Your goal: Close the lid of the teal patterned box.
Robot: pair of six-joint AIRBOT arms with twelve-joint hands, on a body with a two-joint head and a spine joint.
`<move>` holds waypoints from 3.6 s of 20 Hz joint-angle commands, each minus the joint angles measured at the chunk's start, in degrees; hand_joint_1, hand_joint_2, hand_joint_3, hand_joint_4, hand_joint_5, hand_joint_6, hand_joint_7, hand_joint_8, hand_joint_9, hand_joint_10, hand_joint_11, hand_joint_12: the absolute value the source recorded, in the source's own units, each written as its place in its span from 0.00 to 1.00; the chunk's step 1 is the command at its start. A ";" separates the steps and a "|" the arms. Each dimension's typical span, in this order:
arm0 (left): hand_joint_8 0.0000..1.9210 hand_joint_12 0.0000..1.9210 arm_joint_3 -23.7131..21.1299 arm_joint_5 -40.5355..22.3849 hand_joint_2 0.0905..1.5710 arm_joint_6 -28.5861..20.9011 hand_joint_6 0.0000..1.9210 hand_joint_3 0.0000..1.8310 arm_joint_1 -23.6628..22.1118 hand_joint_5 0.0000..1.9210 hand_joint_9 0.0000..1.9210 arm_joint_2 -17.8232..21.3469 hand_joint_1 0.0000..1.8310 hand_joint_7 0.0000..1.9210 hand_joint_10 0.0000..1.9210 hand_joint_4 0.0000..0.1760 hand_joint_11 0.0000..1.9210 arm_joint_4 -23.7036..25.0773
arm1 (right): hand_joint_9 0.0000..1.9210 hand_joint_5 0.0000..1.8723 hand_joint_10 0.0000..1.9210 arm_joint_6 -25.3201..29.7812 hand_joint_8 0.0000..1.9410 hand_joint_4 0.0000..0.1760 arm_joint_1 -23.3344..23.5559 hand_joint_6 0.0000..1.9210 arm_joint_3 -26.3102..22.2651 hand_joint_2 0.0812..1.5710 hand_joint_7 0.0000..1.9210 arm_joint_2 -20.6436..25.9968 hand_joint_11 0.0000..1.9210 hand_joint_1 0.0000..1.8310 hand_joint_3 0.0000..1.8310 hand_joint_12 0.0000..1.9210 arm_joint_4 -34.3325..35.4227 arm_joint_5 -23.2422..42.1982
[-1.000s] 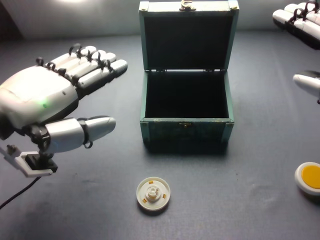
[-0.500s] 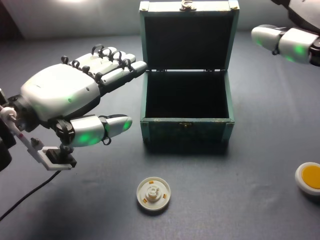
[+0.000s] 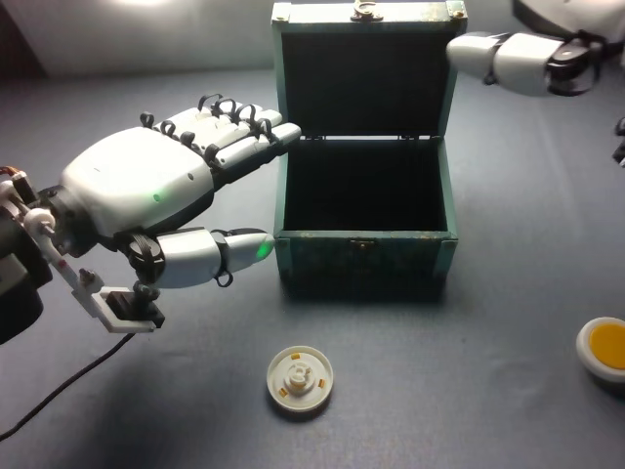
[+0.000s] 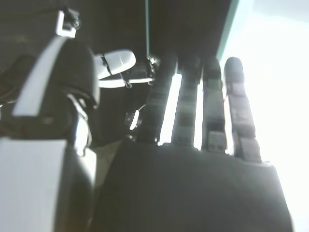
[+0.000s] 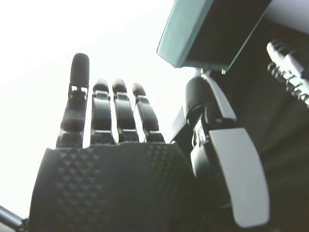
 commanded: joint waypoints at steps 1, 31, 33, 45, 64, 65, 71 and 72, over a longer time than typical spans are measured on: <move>0.00 0.09 0.17 -6.30 0.86 -0.25 0.00 0.00 -0.88 0.02 0.00 -0.25 0.09 0.00 0.00 0.06 0.00 -0.66 | 0.01 0.00 0.01 -0.05 0.00 0.00 1.16 0.00 0.77 0.86 0.00 -0.04 0.00 0.16 0.00 0.46 -0.28 5.53; 0.00 0.16 1.43 -7.74 0.86 -1.76 0.00 0.00 0.46 0.02 0.00 -1.49 0.06 0.00 0.00 0.21 0.00 -3.41 | 0.22 0.04 0.90 -0.04 0.67 0.00 0.62 0.66 -5.98 0.84 0.19 0.44 0.24 0.14 0.00 1.00 -4.81 6.95; 0.00 0.13 1.34 -7.99 0.86 -1.76 0.00 0.00 0.73 0.02 0.00 -1.44 0.08 0.00 0.00 0.15 0.00 -3.79 | 0.12 0.02 0.78 -0.04 0.55 0.00 -0.05 0.59 -6.95 0.85 0.15 1.14 0.13 0.11 0.00 1.00 -5.10 7.85; 0.01 0.37 -1.53 -14.05 0.91 -2.83 0.01 0.00 7.21 0.11 0.07 -0.35 0.07 0.10 0.02 0.12 0.00 -7.61 | 0.09 0.07 0.58 8.01 0.13 0.00 -7.59 0.41 -11.68 0.88 0.24 5.26 0.00 0.07 0.00 0.95 -7.37 16.82; 0.00 0.43 -8.81 -29.21 0.89 -0.68 0.02 0.00 12.00 0.10 0.08 7.21 0.14 0.12 0.04 0.00 0.00 -6.46 | 0.10 0.00 0.70 13.50 0.47 0.00 -17.94 0.49 -20.03 0.88 0.12 14.24 0.04 0.05 0.00 1.00 -8.42 37.86; 0.00 0.20 -9.24 -30.64 0.91 -0.08 0.00 0.00 12.21 0.02 0.02 7.72 0.12 0.03 0.01 0.00 0.00 -6.74 | 0.02 0.00 0.65 13.50 0.44 0.00 -18.84 0.41 -20.73 0.88 0.07 15.16 0.01 0.06 0.00 1.00 -8.52 39.64; 0.00 0.00 -11.92 -38.71 0.87 4.29 0.00 0.00 14.44 0.00 0.00 11.07 0.10 0.00 0.00 0.65 0.00 -9.67 | 0.00 0.00 0.09 13.48 0.01 0.00 -24.35 0.00 -24.82 0.90 0.00 19.86 0.00 0.02 0.00 0.96 -8.09 49.86; 0.00 0.00 -12.29 -39.62 0.87 5.01 0.00 0.00 14.73 0.00 0.00 11.46 0.06 0.00 0.00 0.76 0.00 -10.20 | 0.00 0.00 0.02 13.47 0.00 0.00 -25.52 0.00 -25.40 0.90 0.00 20.42 0.00 0.02 0.00 0.91 -7.71 51.72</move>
